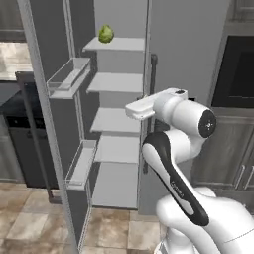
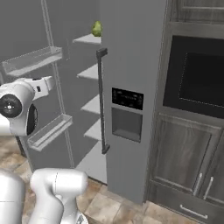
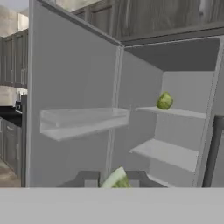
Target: Take the lemon wedge from the fridge and place it on the plate with fish on the dining counter.
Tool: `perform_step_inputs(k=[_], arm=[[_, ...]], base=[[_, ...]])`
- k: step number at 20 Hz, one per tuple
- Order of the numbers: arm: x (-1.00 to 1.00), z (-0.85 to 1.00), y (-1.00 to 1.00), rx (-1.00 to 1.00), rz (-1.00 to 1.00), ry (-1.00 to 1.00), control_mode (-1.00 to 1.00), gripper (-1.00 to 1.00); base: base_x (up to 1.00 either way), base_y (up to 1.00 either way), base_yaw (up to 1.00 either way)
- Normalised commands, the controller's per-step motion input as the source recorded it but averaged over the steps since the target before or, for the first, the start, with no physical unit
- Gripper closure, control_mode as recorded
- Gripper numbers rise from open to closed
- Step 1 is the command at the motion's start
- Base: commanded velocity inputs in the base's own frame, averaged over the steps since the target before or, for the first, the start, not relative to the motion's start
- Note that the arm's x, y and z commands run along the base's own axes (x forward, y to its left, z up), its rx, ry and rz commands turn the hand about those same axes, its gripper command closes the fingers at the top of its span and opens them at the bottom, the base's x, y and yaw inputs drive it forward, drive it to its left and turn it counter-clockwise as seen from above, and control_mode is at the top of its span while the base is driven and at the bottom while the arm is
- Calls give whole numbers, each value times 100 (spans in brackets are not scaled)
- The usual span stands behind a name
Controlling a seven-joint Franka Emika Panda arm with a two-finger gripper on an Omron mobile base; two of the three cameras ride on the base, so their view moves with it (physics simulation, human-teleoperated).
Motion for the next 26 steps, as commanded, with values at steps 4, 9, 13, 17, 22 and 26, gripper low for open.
perform_step_inputs(k=[4, 9, 13, 17, 22, 26], arm=[[0, 0, 0, 0, 0, 0, 100, 100], [0, 0, 0, 0, 0, 0, 100, 100], [0, 0, 0, 0, 0, 0, 100, 100], [0, 0, 0, 0, 0, 0, 100, 100], [0, 0, 0, 0, 0, 0, 100, 100], [0, 0, 0, 0, 0, 0, 100, 100]], base=[[-94, -31, 70], [-61, -6, 81], [-40, 0, 88], [-34, 0, 89], [-23, 0, 92], [-17, 0, 91]])
